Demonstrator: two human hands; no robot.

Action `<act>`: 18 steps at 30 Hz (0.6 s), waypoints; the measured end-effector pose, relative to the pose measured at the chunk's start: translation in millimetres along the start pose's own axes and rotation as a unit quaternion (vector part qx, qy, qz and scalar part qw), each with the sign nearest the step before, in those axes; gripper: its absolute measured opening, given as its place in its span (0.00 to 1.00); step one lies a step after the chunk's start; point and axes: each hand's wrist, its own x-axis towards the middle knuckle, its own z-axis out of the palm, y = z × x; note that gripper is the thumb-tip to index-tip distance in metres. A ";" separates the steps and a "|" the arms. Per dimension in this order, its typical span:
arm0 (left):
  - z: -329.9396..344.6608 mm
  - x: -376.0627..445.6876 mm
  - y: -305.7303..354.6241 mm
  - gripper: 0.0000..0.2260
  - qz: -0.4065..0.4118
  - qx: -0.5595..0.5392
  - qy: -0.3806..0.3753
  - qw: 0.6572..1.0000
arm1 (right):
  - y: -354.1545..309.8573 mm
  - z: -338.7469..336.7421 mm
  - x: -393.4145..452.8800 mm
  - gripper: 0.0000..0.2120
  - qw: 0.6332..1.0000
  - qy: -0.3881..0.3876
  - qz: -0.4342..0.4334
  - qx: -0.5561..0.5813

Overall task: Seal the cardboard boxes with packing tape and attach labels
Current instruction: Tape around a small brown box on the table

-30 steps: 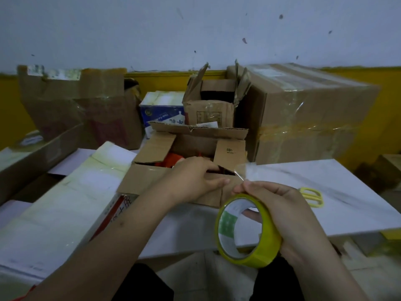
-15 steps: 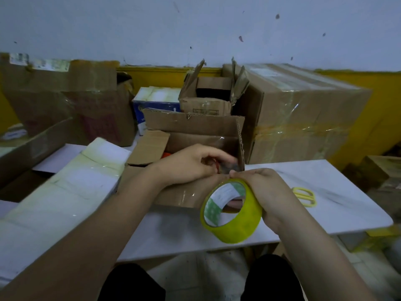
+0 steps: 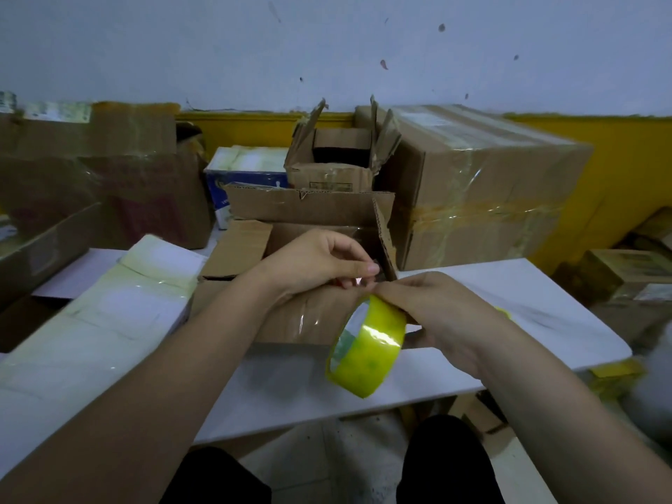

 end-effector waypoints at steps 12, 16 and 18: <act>-0.8 -2.5 -0.8 0.02 -0.006 -0.028 0.036 0.999 | 9.0 16.4 -35.4 0.18 0.982 0.152 -0.094 -0.066; 5.6 1.6 -1.3 0.02 -0.012 -0.025 0.048 0.998 | 22.2 20.2 -37.8 0.19 0.991 0.118 -0.057 0.006; 6.6 6.1 -2.4 0.03 -0.017 -0.012 0.060 0.998 | 27.8 21.7 -39.4 0.20 0.992 0.102 -0.062 0.030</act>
